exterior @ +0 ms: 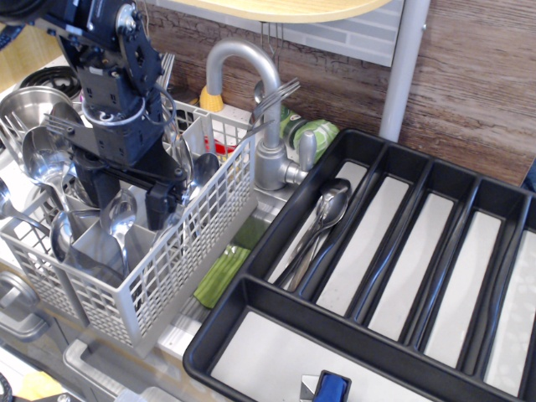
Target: Put small spoon from basket to tray
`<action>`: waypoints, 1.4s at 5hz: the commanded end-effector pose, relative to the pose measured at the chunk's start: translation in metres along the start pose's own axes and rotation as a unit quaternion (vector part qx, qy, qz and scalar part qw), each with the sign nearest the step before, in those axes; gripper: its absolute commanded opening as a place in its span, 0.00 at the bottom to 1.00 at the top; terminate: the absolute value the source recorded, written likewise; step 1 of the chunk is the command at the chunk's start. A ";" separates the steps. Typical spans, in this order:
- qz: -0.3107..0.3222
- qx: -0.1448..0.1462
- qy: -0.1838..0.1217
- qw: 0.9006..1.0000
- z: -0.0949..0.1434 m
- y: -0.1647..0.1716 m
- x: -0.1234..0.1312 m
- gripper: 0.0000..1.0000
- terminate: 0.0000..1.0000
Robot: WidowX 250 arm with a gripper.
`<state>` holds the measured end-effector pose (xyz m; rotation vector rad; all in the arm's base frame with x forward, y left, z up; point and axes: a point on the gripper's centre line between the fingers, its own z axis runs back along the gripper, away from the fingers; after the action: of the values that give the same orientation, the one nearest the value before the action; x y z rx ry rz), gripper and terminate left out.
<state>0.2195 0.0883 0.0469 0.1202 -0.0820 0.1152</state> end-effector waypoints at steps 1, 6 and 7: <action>0.000 0.013 -0.006 1.000 0.005 0.010 0.007 1.00 0.00; -0.007 -0.007 -0.026 1.000 -0.025 0.022 0.018 1.00 0.00; 0.000 -0.010 -0.028 1.000 -0.027 0.020 0.016 0.00 0.00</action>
<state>0.2305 0.1090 0.0181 0.0975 -0.1131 0.1103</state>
